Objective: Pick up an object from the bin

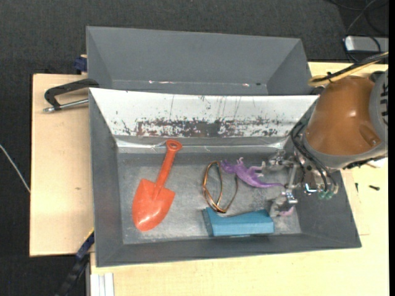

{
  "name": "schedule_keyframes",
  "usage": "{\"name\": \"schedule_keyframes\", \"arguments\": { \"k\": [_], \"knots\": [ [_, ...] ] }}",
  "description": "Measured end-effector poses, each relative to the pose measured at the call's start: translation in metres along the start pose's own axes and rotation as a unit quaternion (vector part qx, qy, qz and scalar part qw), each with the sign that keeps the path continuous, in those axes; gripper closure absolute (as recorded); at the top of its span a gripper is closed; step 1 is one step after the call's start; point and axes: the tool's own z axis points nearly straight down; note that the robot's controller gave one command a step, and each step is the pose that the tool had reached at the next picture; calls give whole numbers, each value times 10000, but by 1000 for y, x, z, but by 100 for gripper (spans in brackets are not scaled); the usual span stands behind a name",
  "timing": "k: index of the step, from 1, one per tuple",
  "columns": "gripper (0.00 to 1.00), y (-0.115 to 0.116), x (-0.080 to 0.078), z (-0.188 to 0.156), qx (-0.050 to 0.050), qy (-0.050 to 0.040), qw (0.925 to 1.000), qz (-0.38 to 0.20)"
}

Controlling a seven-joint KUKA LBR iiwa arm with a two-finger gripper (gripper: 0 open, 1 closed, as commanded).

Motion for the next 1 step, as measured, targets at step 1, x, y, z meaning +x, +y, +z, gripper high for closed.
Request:
{"name": "schedule_keyframes", "arguments": {
  "k": [1],
  "knots": [
    [0, 0, -2, -4, 6, -42, 10000, -8]
  ]
}}
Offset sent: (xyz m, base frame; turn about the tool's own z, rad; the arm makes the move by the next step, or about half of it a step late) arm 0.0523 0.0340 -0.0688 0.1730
